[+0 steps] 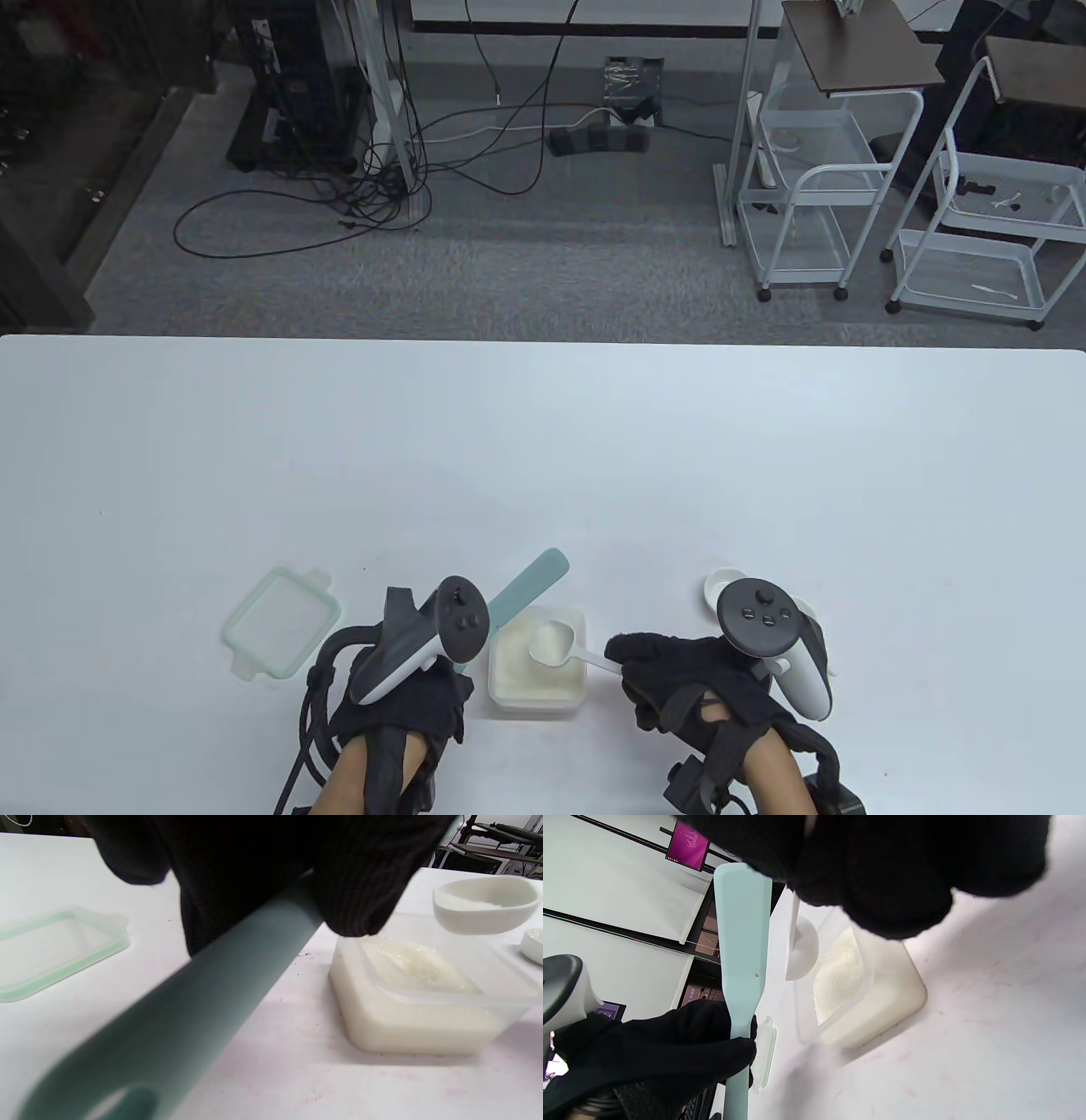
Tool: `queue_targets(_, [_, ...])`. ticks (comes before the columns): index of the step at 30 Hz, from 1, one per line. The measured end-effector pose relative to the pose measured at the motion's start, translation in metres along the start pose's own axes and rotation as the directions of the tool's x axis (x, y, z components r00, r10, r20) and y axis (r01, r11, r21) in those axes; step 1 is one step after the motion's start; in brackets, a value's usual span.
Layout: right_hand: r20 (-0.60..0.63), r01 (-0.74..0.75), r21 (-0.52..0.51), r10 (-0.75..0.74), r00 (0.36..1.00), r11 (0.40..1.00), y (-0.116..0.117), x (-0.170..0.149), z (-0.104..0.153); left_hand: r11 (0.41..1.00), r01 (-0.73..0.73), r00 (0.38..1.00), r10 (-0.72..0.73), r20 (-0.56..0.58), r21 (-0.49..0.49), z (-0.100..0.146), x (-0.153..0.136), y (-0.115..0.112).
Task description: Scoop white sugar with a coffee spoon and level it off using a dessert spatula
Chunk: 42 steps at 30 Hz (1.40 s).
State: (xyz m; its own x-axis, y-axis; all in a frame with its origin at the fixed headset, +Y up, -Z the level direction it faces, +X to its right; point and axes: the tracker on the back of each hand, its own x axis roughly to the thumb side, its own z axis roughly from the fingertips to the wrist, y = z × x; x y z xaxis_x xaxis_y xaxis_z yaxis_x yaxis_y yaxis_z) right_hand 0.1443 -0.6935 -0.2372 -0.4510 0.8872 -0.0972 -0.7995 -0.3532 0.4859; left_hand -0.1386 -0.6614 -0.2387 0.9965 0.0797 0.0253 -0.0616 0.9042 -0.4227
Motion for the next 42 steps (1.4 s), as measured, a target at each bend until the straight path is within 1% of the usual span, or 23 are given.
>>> queue_targets(4, [0.001, 0.006, 0.005, -0.006, 1.000, 1.000, 0.000, 0.000, 0.000, 1.000, -0.005, 1.000, 0.005, 0.020, 0.001, -0.002, 0.002, -0.002])
queue_targets(5, [0.001, 0.007, 0.008, -0.007, 1.000, 1.000, 0.000, 0.000, 0.000, 0.999, -0.012, 1.000, 0.013, 0.027, -0.038, -0.004, 0.003, -0.005])
queue_targets(7, [0.000, 0.008, 0.010, -0.008, 1.000, 1.000, 0.000, 0.000, 0.000, 0.992, 0.066, 0.998, -0.065, 0.012, -0.107, -0.008, 0.007, -0.014])
queue_targets(8, [0.000, 0.007, 0.011, -0.007, 1.000, 1.000, 0.000, 0.000, 0.001, 0.986, 0.124, 0.992, -0.124, 0.011, -0.113, -0.009, 0.008, -0.014])
queue_targets(10, [0.000, 0.007, 0.009, -0.007, 1.000, 1.000, 0.000, 0.000, 0.001, 0.996, 0.081, 0.997, -0.080, 0.022, -0.034, -0.006, 0.009, -0.010])
queue_targets(11, [0.005, 0.012, 0.010, -0.012, 1.000, 1.000, -0.001, 0.000, 0.001, 1.000, 0.023, 0.999, -0.024, 0.041, 0.017, -0.004, 0.008, -0.006])
queue_targets(12, [0.008, 0.015, 0.010, -0.016, 1.000, 1.000, -0.001, 0.000, 0.001, 1.000, -0.004, 0.999, 0.003, 0.047, 0.023, -0.004, 0.008, -0.006])
queue_targets(13, [0.013, 0.018, 0.009, -0.018, 1.000, 1.000, -0.001, 0.000, 0.001, 1.000, 0.018, 0.999, -0.017, 0.033, -0.021, -0.004, 0.009, -0.007])
queue_targets(14, [0.013, 0.017, 0.010, -0.018, 1.000, 1.000, -0.001, 0.001, 0.001, 0.992, 0.091, 0.996, -0.090, 0.017, -0.085, -0.007, 0.010, -0.012])
queue_targets(15, [0.010, 0.015, 0.013, -0.015, 1.000, 1.000, -0.001, 0.000, 0.001, 0.980, 0.154, 0.988, -0.154, 0.009, -0.125, -0.008, 0.011, -0.016])
queue_targets(17, [0.006, 0.011, 0.013, -0.011, 1.000, 1.000, 0.000, 0.000, 0.000, 0.985, 0.133, 0.991, -0.133, 0.011, -0.107, -0.007, 0.013, -0.015])
queue_targets(20, [0.008, 0.017, 0.013, -0.017, 1.000, 1.000, -0.001, 0.000, 0.001, 0.993, 0.046, 0.997, -0.040, 0.059, -0.107, -0.004, 0.010, -0.011])
queue_targets(22, [0.012, 0.021, 0.014, -0.021, 1.000, 1.000, -0.001, 0.000, 0.001, 0.996, 0.004, 0.998, 0.002, 0.062, -0.088, -0.003, 0.006, -0.007])
queue_targets(26, [0.014, 0.025, 0.013, -0.025, 1.000, 1.000, -0.001, 0.000, 0.001, 1.000, -0.020, 1.000, 0.020, -0.010, 0.006, -0.005, -0.009, 0.001])
queue_targets(29, [0.018, 0.029, 0.008, -0.029, 0.999, 1.000, -0.001, 0.000, 0.001, 0.999, -0.020, 0.997, 0.023, -0.071, 0.032, -0.012, -0.022, 0.000])
queue_targets(34, [0.018, 0.029, 0.003, -0.029, 0.999, 1.000, -0.002, 0.000, 0.001, 0.999, 0.020, 0.986, -0.014, -0.165, 0.033, -0.025, -0.038, -0.007])
queue_targets(36, [0.010, 0.024, 0.004, -0.024, 1.000, 1.000, -0.001, -0.001, 0.001, 0.999, 0.046, 0.978, -0.042, -0.204, 0.012, -0.031, -0.044, -0.011])
queue_targets(42, [-0.001, 0.011, 0.003, -0.011, 1.000, 1.000, -0.001, -0.001, 0.000, 0.995, 0.101, 0.961, -0.104, -0.256, -0.023, -0.043, -0.050, -0.023])
